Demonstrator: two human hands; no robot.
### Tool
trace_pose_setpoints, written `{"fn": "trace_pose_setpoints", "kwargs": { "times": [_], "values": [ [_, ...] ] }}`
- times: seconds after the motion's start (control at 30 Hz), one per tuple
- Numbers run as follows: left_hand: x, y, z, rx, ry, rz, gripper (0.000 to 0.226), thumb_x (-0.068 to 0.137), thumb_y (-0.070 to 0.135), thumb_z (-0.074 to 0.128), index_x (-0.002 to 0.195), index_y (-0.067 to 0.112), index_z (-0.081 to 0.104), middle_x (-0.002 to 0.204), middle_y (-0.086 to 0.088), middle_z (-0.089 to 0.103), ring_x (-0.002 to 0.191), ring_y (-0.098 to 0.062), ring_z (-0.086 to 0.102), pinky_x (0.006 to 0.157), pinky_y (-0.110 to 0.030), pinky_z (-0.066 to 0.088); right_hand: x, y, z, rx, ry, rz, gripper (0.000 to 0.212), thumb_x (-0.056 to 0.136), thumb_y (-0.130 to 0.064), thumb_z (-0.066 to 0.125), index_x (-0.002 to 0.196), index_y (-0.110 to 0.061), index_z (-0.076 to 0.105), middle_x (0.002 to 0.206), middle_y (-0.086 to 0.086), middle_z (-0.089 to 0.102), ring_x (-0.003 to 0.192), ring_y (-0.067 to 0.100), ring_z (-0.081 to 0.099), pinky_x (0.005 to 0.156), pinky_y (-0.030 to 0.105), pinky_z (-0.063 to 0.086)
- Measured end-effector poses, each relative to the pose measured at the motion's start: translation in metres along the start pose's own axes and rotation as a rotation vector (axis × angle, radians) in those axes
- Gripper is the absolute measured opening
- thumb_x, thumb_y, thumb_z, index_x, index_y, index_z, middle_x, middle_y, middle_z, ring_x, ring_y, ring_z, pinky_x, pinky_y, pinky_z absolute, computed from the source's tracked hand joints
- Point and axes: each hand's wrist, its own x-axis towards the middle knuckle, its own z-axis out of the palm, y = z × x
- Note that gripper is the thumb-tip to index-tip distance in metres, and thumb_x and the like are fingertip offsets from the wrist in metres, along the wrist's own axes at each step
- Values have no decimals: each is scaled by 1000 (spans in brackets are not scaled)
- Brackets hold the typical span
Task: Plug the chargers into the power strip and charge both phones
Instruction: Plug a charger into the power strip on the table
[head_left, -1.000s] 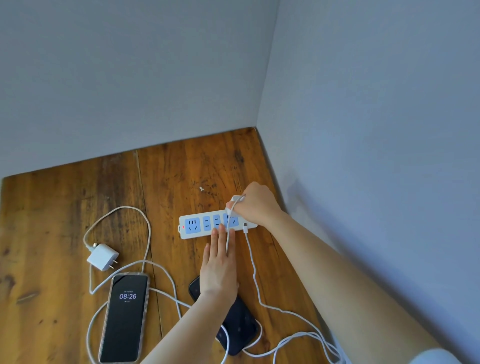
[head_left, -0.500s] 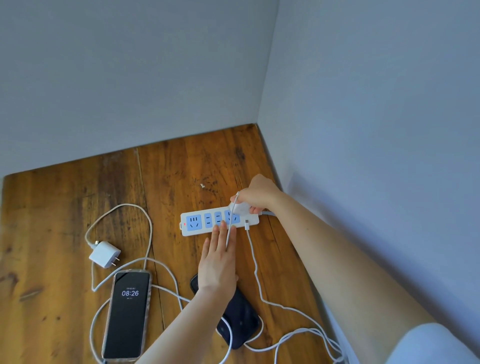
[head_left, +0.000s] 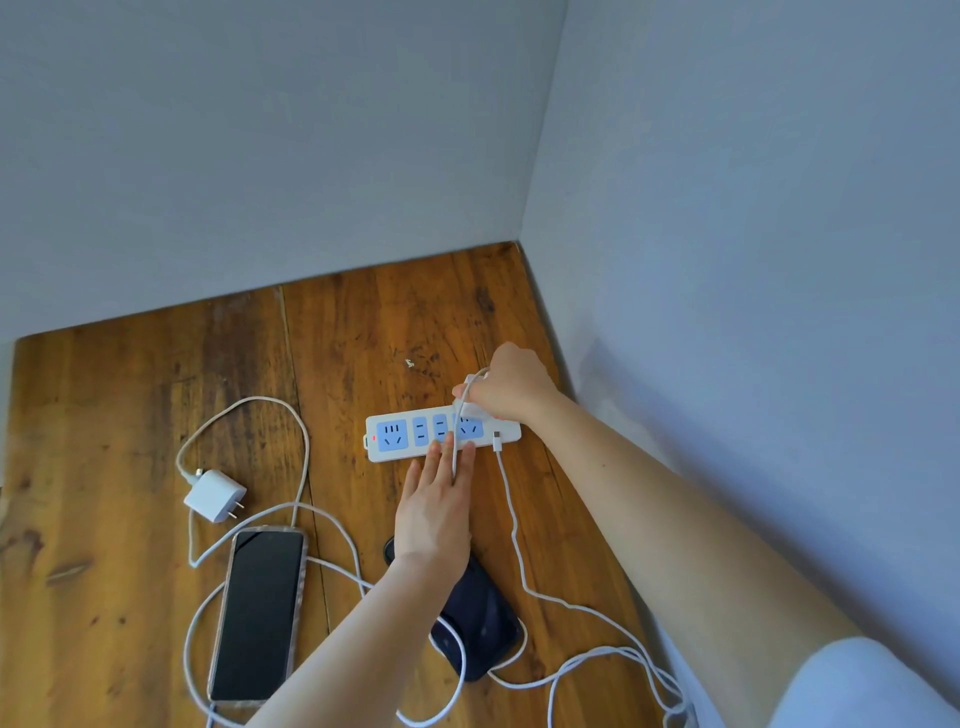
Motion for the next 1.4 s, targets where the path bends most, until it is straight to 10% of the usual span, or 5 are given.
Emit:
{"fn": "trace_pose_setpoints", "kwargs": {
  "times": [0.37,0.97,1.13,1.4],
  "values": [
    [0,-1,6,-60,39,6,90,91,17,57,150,19,-10,158,-8,-17,144,-26,-13,116,-39,1,-42,-5,22,-75,174,-110,32,83,-35,69,95,-6,60,100,12,70,83,23,67,45,14,34],
    [2,-6,21,-67,67,20,90,89,24,58,150,24,-8,159,-5,-14,140,-22,-22,114,-47,-4,-46,-2,46,-109,178,-114,34,83,-24,70,109,-8,57,105,11,66,82,18,60,60,26,44],
    [-20,-10,28,-217,141,-41,88,87,28,59,151,28,-2,159,-5,-13,144,-22,-15,114,-43,-3,-62,34,45,179,278,-37,50,83,-14,64,129,-12,44,127,9,53,115,23,52,81,27,48],
    [-68,10,50,-426,206,-213,82,89,30,58,150,18,6,159,-12,-6,145,-30,-2,118,-40,11,-89,50,73,783,70,392,26,95,-30,50,102,-7,61,84,4,61,71,14,57,60,24,48]
  ]
}}
